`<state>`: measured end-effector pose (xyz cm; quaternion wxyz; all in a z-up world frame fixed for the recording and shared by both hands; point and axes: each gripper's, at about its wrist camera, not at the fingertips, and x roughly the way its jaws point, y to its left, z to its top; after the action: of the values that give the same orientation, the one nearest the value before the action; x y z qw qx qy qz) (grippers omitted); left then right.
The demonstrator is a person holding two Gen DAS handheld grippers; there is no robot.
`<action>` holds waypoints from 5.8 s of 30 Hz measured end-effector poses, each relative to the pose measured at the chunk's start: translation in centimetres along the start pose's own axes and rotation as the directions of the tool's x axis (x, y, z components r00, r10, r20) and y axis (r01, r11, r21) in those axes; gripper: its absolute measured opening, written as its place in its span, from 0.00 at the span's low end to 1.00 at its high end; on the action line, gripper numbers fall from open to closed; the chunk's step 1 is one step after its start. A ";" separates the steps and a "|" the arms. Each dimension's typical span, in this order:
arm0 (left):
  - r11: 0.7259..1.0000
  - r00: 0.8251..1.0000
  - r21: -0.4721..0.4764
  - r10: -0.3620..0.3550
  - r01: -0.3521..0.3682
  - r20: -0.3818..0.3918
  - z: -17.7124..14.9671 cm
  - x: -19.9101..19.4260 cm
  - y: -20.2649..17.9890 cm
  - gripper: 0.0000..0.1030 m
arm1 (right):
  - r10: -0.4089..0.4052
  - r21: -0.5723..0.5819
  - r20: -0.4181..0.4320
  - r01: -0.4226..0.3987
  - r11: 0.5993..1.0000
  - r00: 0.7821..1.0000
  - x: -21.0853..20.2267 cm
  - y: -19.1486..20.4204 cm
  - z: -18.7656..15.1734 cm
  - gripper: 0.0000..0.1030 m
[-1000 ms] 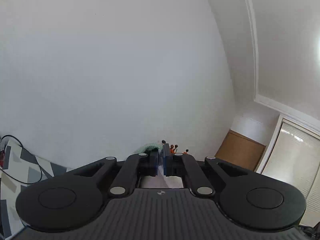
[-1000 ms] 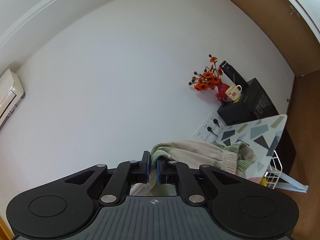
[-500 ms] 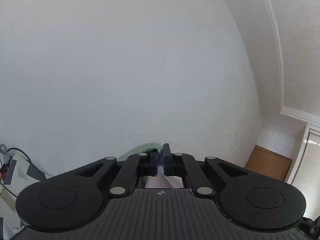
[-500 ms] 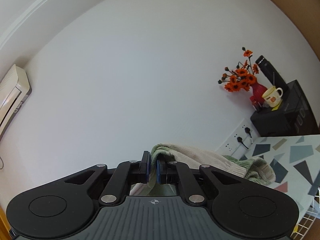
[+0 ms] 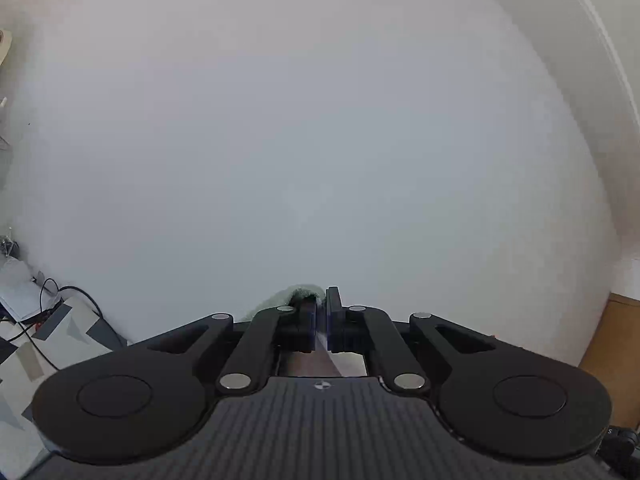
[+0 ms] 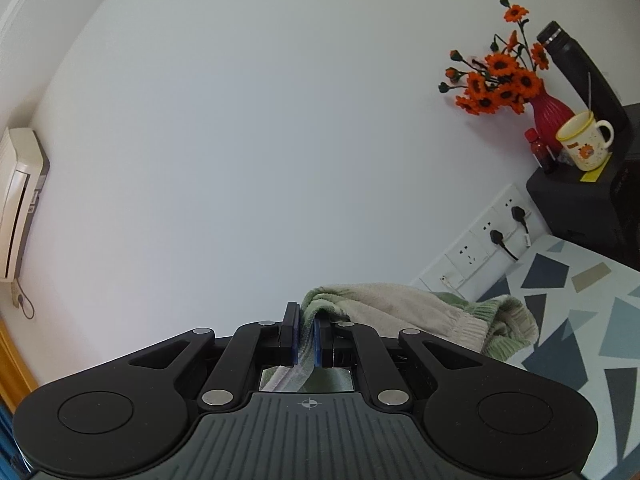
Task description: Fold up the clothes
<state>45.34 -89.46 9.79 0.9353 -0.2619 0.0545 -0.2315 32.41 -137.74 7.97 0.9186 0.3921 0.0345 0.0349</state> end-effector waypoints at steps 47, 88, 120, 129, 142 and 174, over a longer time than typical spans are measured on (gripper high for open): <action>0.949 0.880 0.022 0.302 -0.316 -0.367 -10.5 7.1 2.6 0.05 | -0.199 0.004 -0.298 0.210 0.978 0.933 9.7 -9.6 -2.5 0.07; 0.914 0.572 0.075 0.311 -0.398 -0.759 -15.7 17.5 15.8 0.67 | -0.743 -0.254 -0.251 0.698 0.669 0.621 25.2 -25.7 -7.5 0.08; 0.850 0.404 0.438 0.525 -0.291 -0.749 -20.9 6.7 11.0 0.73 | -0.670 -0.680 -0.411 0.282 0.677 0.619 26.6 -16.3 -20.2 0.71; 0.782 0.428 0.532 0.624 -0.326 -0.654 -20.9 7.1 10.7 0.01 | -0.671 -0.674 -0.405 0.293 0.678 0.621 27.8 -17.9 -18.9 0.73; 0.727 0.509 0.565 0.682 -0.391 -0.525 -13.5 13.4 13.4 0.01 | -0.665 -0.668 -0.385 0.304 0.680 0.640 27.5 -18.2 -18.9 0.74; 0.587 0.540 -0.119 0.622 -0.801 -0.567 -9.7 2.0 24.4 0.67 | -0.618 -0.623 -0.466 0.261 0.737 0.633 32.0 -13.9 -17.6 0.53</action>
<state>54.85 -76.46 -11.04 0.8363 -0.3200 0.4236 0.1366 63.16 -131.79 -15.35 0.8937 0.0811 0.4373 -0.0587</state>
